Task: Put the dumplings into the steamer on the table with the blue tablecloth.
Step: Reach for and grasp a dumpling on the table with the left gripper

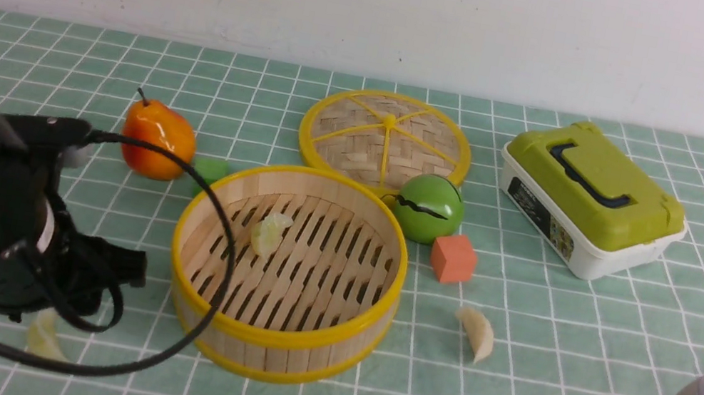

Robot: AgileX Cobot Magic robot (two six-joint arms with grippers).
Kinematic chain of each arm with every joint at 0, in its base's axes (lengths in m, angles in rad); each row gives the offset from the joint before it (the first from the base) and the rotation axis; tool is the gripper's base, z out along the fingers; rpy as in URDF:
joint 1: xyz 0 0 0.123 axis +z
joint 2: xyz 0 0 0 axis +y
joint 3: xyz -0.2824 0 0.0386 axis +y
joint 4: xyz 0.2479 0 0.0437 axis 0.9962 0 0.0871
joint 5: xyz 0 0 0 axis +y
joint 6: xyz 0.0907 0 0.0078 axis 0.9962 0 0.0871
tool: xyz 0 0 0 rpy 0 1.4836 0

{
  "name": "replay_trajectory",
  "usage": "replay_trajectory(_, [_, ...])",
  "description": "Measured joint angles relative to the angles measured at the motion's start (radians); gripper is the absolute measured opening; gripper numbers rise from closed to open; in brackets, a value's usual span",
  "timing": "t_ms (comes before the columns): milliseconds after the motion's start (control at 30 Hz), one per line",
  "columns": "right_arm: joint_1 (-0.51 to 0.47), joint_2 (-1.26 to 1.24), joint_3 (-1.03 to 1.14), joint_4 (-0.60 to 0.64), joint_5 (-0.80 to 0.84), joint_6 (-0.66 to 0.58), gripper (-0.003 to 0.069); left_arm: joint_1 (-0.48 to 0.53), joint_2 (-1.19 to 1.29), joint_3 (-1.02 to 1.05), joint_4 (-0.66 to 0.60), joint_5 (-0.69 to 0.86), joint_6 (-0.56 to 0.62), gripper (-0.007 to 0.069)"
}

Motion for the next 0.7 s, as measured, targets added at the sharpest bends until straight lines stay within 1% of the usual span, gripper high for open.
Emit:
replay_trajectory(100, [0.000,0.000,0.000,0.000,-0.002,0.000,0.0023,0.029,0.031,0.026,0.099,-0.047,-0.150,0.0413])
replay_trajectory(167, [0.000,0.000,0.000,0.000,-0.002,0.000,0.0026,0.052,0.072,0.029,0.143,-0.084,-0.201,0.0413])
replay_trajectory(300, [0.000,0.000,0.000,0.000,-0.002,-0.001,0.0031,0.087,0.147,0.030,0.148,-0.141,-0.218,0.0409])
replay_trajectory(367, [0.000,0.000,0.000,0.000,-0.003,-0.001,0.0032,0.097,0.184,0.031,0.142,-0.150,-0.215,0.0390])
replay_trajectory(433, [0.000,0.000,0.000,0.000,-0.004,-0.001,0.0033,0.099,0.215,0.031,0.141,-0.152,-0.210,0.0357])
replay_trajectory(467, [0.000,0.000,0.000,0.000,-0.004,-0.001,0.0034,0.099,0.232,0.031,0.137,-0.155,-0.207,0.0328])
replay_trajectory(500, [0.000,0.000,0.000,0.000,-0.004,-0.001,0.0034,0.099,0.235,0.031,0.137,-0.155,-0.207,0.0328])
replay_trajectory(600, [0.000,0.000,0.000,0.000,-0.004,-0.001,0.0038,0.099,0.270,0.031,0.117,-0.178,-0.191,0.0229])
replay_trajectory(700, [0.000,0.000,0.000,0.000,-0.004,-0.001,0.0041,0.099,0.274,0.031,0.110,-0.185,-0.174,0.0190])
